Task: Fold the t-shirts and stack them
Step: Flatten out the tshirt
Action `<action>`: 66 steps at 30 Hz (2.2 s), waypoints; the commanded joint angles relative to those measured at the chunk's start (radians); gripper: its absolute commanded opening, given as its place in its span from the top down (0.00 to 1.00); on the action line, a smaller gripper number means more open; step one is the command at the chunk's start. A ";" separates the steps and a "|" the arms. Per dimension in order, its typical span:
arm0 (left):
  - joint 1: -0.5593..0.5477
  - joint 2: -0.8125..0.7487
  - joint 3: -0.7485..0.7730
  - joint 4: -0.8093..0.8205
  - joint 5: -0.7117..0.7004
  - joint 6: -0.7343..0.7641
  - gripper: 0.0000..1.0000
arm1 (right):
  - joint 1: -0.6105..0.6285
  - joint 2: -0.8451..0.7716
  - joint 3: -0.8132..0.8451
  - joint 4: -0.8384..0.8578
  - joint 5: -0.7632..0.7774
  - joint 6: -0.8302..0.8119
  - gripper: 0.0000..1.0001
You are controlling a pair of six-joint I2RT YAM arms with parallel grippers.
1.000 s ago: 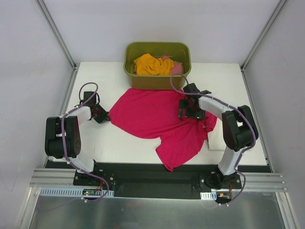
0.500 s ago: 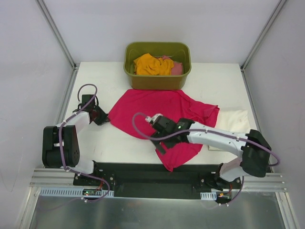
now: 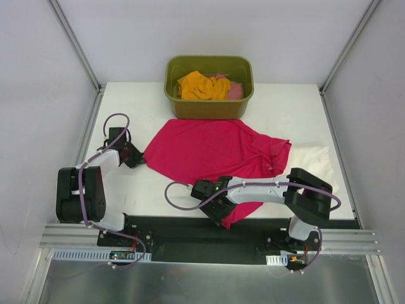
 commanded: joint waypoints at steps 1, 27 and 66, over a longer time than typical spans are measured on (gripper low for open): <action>0.001 -0.037 -0.018 0.016 -0.010 -0.015 1.00 | 0.004 0.031 -0.001 -0.011 0.074 0.066 0.51; -0.118 -0.218 0.159 -0.006 -0.114 0.002 1.00 | -0.401 -0.414 0.189 -0.027 0.615 -0.156 0.99; -0.246 -0.635 0.934 -0.104 -0.112 0.217 1.00 | -0.455 -0.724 1.022 -0.058 0.308 -0.737 0.99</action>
